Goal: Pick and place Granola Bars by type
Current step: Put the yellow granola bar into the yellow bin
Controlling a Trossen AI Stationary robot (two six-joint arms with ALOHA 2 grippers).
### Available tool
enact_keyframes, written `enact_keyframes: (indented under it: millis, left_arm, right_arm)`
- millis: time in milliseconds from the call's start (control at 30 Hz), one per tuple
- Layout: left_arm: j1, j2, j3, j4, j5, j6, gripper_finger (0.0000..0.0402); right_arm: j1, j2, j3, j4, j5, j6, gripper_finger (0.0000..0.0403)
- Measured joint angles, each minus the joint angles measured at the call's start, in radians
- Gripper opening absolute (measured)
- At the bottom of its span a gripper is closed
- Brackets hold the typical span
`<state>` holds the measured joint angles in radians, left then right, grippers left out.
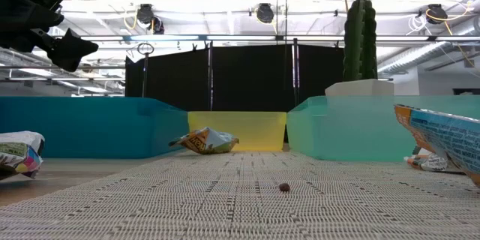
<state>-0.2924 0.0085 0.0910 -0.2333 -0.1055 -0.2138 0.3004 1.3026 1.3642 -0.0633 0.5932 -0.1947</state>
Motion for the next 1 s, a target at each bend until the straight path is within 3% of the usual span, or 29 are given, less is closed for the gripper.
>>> enact_keyframes:
  millis: [200,633,1000]
  left_arm:
    - [0.000,0.000,0.000,0.000,0.000,0.000,0.0310]
    - [0.000,0.000,0.000,0.000,0.000,0.000,0.0310]
    - [0.000,0.000,0.000,0.000,0.000,0.000,0.0310]
  right_arm:
    - [0.023,0.019,0.000,0.124,0.024,0.038,0.0303]
    - [0.158,0.012,-0.001,0.043,-0.374,0.052,0.0303]
    - [0.308,-0.070,-0.001,-0.401,-0.679,-0.015,0.0303]
